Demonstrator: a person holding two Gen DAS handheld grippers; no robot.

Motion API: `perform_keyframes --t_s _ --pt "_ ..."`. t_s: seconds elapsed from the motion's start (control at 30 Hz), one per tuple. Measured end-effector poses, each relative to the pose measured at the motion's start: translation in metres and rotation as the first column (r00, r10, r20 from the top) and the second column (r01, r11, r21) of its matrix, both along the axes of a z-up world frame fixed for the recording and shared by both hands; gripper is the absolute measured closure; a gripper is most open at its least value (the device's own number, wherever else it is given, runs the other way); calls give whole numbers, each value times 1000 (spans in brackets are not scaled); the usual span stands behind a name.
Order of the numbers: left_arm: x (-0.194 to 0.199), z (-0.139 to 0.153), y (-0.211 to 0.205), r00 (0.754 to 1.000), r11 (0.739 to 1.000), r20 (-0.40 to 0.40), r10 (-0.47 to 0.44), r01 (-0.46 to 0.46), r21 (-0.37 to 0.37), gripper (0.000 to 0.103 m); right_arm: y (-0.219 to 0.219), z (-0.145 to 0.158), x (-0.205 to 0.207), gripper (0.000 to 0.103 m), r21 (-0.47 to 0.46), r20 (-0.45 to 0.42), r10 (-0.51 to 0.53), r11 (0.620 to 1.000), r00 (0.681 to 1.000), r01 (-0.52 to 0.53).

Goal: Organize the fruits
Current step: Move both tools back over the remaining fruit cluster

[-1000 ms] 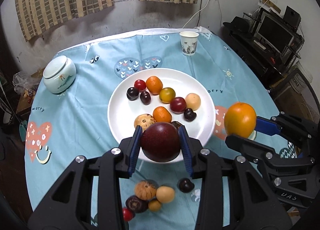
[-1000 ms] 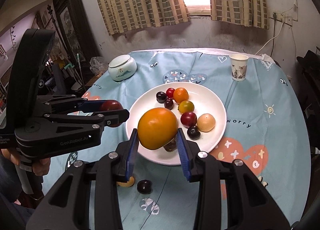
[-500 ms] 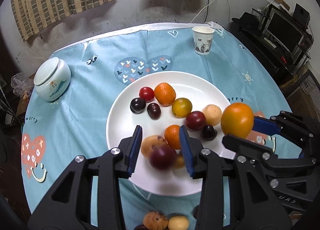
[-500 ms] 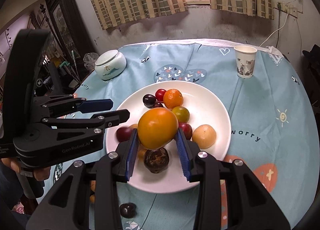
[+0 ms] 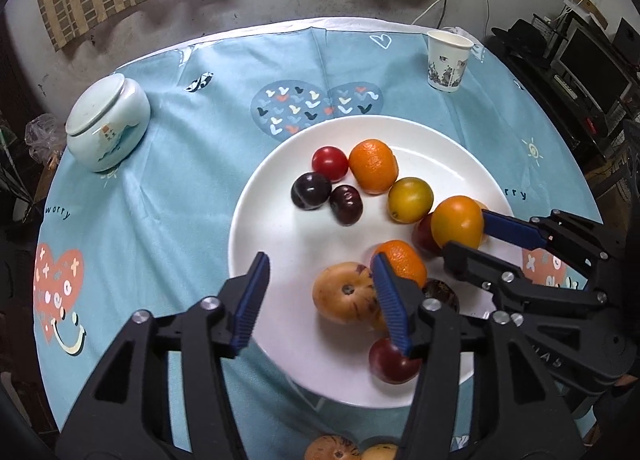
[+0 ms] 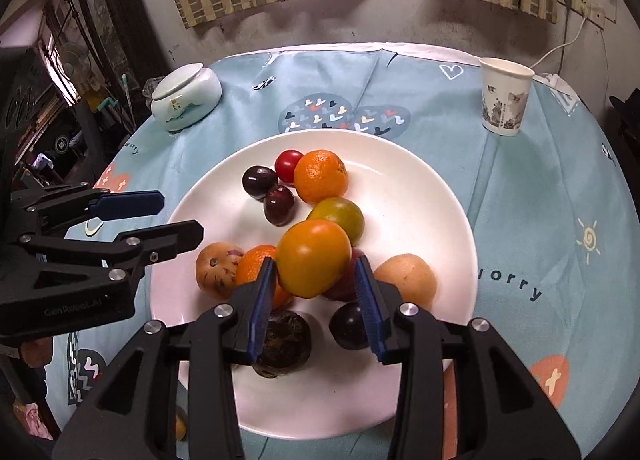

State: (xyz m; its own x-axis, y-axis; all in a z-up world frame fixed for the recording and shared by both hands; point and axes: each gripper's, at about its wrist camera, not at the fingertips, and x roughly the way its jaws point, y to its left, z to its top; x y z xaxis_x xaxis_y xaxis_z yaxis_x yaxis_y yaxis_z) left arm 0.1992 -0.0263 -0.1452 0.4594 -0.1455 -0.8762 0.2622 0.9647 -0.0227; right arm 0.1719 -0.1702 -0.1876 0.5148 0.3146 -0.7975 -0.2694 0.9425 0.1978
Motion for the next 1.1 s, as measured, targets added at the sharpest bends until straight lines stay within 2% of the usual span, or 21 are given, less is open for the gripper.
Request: perform_keyframes --t_s 0.03,0.07,0.1,0.13,0.27,0.4,0.53,0.67,0.77,0.93,1.0,1.1 --pt "-2 1 3 1000 1000 3 8 -8 -1 42 -2 2 -3 60 -5 7 -1 1000 1000 1" --pt "-3 3 5 1000 1000 5 15 -15 -4 42 -4 4 -7 54 -15 16 -5 1000 1000 5" --pt "-5 5 9 1000 1000 7 27 -27 -9 40 -7 7 -12 39 -18 23 -12 1000 1000 13" --pt "-8 8 12 999 999 10 38 -38 -14 38 -11 11 -19 37 -11 43 -26 1000 999 27" --pt "-27 19 25 998 998 27 61 -61 -20 33 -21 25 -45 37 21 54 -34 999 998 33" --pt "-54 28 45 995 995 36 94 -93 -24 29 -12 23 -91 37 11 27 33 999 999 -34" --pt "-93 22 73 992 992 16 128 -127 -9 26 8 1 -141 37 -11 -38 116 993 993 -116" --pt "-137 4 105 984 985 -46 172 -172 0 26 26 -21 -176 37 -33 -88 148 988 985 -151" --pt "-174 -16 127 972 978 -107 209 -208 14 26 33 -29 -184 37 -49 -99 153 986 983 -158" --pt "-209 -40 141 953 969 -172 248 -247 29 26 46 -31 -184 37 -40 -109 183 981 977 -188" --pt "-213 -43 137 957 971 -164 237 -237 24 26 57 -28 -187 37 -10 -106 229 973 968 -231" --pt "-207 -48 123 971 980 -136 198 -194 39 26 73 -26 -188 37 -22 -103 269 962 958 -273"
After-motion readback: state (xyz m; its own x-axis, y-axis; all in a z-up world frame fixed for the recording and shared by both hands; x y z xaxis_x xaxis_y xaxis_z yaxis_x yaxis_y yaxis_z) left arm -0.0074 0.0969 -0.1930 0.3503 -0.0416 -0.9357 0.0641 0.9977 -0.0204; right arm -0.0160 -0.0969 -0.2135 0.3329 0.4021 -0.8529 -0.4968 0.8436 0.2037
